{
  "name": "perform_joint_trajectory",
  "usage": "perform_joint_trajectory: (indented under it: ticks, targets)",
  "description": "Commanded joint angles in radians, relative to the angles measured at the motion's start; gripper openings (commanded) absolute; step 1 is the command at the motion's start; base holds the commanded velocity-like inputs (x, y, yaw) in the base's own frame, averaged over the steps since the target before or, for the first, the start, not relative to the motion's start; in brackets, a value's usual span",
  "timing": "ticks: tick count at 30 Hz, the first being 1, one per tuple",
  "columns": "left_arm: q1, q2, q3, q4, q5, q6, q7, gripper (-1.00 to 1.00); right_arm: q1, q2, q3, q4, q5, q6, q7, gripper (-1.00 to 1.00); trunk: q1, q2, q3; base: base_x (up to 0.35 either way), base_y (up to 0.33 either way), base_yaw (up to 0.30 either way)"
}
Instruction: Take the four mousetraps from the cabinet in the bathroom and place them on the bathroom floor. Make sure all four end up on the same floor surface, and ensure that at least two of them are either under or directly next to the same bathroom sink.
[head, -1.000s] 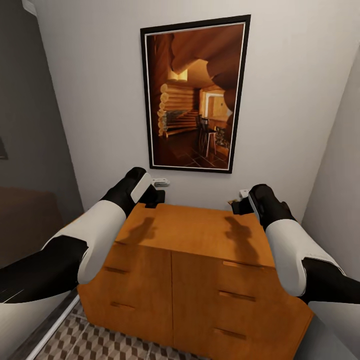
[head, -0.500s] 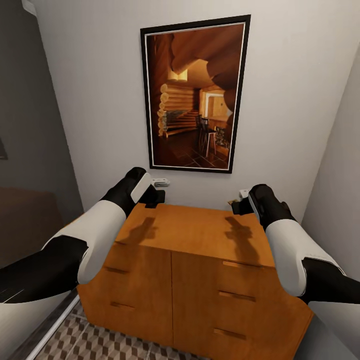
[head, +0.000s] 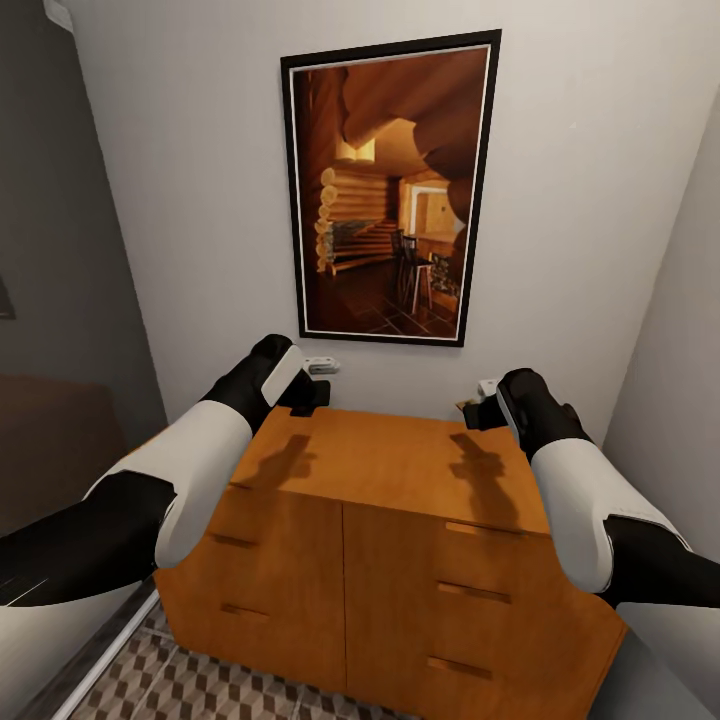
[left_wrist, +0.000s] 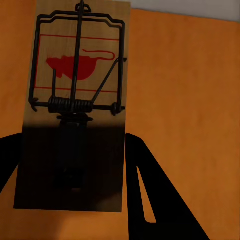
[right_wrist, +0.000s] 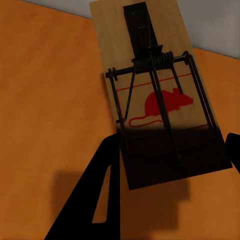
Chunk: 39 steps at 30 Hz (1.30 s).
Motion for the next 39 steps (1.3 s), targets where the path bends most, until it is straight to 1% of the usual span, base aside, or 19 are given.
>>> perform_joint_trajectory:
  ticks: [1, 15, 31, 39]
  targets:
    - [-0.001, 0.000, -0.003, -0.001, 0.008, 0.003, 0.008, -1.00, -0.001, 0.000, -0.004, -0.001, 0.009, 0.003, 0.008, -1.00, 0.000, -0.001, -0.001, 0.000, 0.000, 0.000]
    - [-0.001, 0.000, -0.005, -0.001, 0.007, 0.003, 0.008, -1.00, -0.001, 0.000, -0.004, -0.002, 0.009, 0.003, 0.008, -1.00, 0.000, -0.001, -0.001, -0.020, 0.027, 0.000]
    - [-0.001, 0.000, -0.005, -0.002, 0.007, 0.004, 0.008, -1.00, -0.001, 0.000, -0.004, -0.002, 0.009, 0.003, 0.009, -1.00, 0.000, -0.001, -0.001, -0.084, 0.267, 0.000]
    - [-0.001, 0.000, -0.005, -0.002, 0.007, 0.003, 0.008, -1.00, -0.001, 0.000, -0.004, -0.002, 0.009, 0.003, 0.008, -1.00, 0.000, -0.001, 0.000, -0.011, 0.074, -0.045]
